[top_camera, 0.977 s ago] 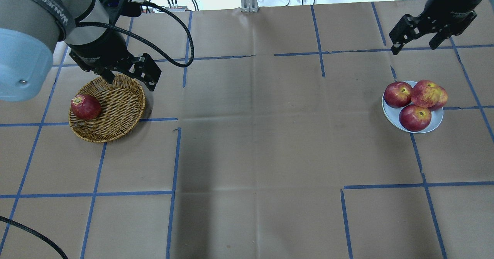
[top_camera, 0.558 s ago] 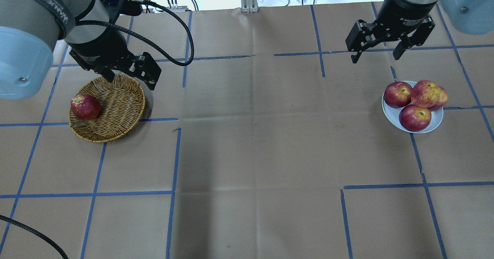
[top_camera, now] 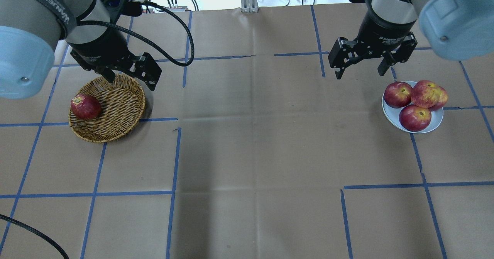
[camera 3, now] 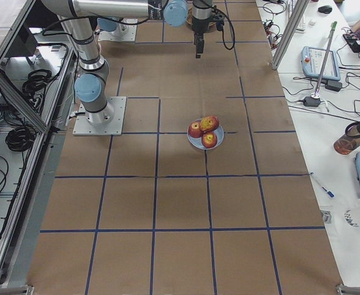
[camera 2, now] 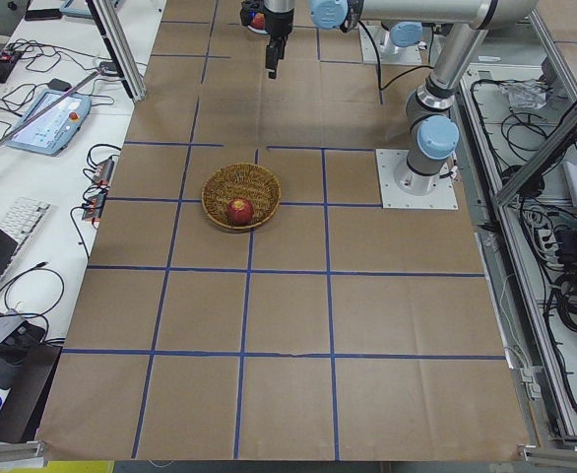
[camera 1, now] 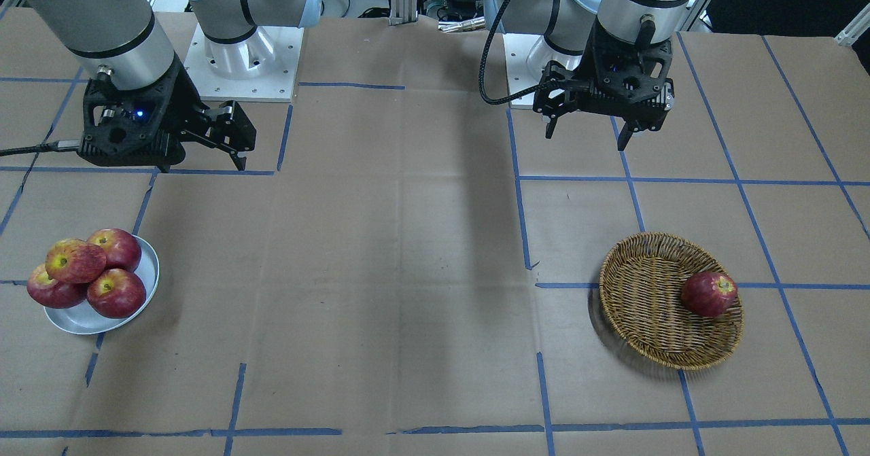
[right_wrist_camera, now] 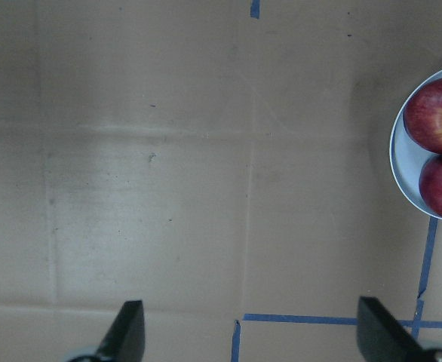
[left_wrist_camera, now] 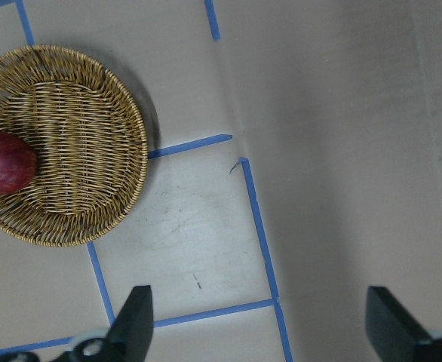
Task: Transfer apple from basket to plate
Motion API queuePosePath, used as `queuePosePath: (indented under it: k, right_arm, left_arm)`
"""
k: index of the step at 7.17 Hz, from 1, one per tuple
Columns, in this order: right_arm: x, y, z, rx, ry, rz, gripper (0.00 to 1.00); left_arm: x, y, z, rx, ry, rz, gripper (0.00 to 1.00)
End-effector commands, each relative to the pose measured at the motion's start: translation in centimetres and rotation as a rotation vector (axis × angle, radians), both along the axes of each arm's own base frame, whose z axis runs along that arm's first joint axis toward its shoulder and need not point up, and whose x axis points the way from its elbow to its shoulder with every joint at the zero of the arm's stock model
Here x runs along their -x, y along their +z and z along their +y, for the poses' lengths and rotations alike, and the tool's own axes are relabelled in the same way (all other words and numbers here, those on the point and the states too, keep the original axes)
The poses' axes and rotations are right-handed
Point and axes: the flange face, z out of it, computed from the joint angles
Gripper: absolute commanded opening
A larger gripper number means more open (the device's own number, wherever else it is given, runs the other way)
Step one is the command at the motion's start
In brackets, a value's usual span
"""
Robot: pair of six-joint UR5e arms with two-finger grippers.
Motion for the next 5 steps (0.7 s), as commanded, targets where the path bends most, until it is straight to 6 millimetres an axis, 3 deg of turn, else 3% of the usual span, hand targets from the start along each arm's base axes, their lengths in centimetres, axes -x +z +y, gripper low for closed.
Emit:
queuePosePath:
  k: [1, 5]
  right_arm:
    - [0.26, -0.16, 0.5, 0.004, -0.004, 0.002, 1.0]
    - [0.49, -0.1, 0.5, 0.004, -0.007, 0.002, 1.0]
  left_arm:
    - [-0.04, -0.56, -0.41, 0.018, 0.001, -0.005, 0.99]
    - [-0.08, -0.47, -0.51, 0.027, 0.003, -0.002, 0.99]
